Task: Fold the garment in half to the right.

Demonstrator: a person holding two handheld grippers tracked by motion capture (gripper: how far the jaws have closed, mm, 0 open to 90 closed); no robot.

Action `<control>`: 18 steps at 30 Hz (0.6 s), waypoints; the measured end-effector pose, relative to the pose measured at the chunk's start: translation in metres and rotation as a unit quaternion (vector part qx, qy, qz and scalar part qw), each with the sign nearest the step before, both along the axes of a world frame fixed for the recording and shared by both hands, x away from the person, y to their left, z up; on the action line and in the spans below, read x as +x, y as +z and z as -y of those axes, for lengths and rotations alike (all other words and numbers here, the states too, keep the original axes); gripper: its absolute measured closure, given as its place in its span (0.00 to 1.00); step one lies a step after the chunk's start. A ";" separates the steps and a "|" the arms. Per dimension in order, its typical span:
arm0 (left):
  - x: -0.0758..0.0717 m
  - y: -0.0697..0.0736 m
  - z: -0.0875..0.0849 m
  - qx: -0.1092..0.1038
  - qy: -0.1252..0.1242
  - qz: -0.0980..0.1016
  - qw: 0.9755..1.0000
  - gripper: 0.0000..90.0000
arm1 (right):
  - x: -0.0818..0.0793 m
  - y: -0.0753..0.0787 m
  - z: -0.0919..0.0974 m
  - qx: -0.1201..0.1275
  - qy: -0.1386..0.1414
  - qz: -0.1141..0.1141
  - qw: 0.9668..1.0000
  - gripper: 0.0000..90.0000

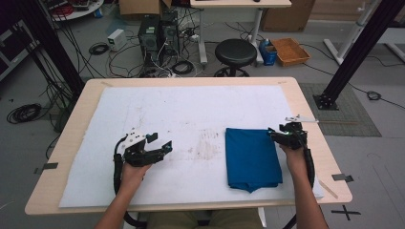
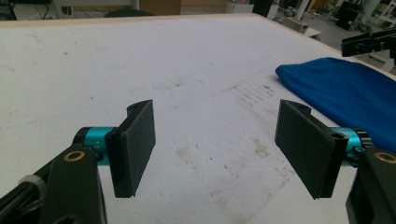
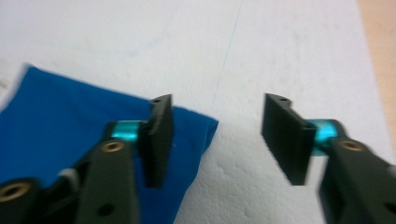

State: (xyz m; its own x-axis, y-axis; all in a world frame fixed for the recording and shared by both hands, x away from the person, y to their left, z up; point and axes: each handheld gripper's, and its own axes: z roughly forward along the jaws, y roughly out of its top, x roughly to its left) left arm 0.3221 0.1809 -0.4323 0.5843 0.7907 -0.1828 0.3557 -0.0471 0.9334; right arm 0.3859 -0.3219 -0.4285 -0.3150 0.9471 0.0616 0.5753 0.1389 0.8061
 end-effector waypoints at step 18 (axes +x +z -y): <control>0.005 0.011 -0.028 0.013 -0.020 0.077 0.997 0.29 | -0.066 0.028 0.013 0.012 0.107 0.106 0.989 0.22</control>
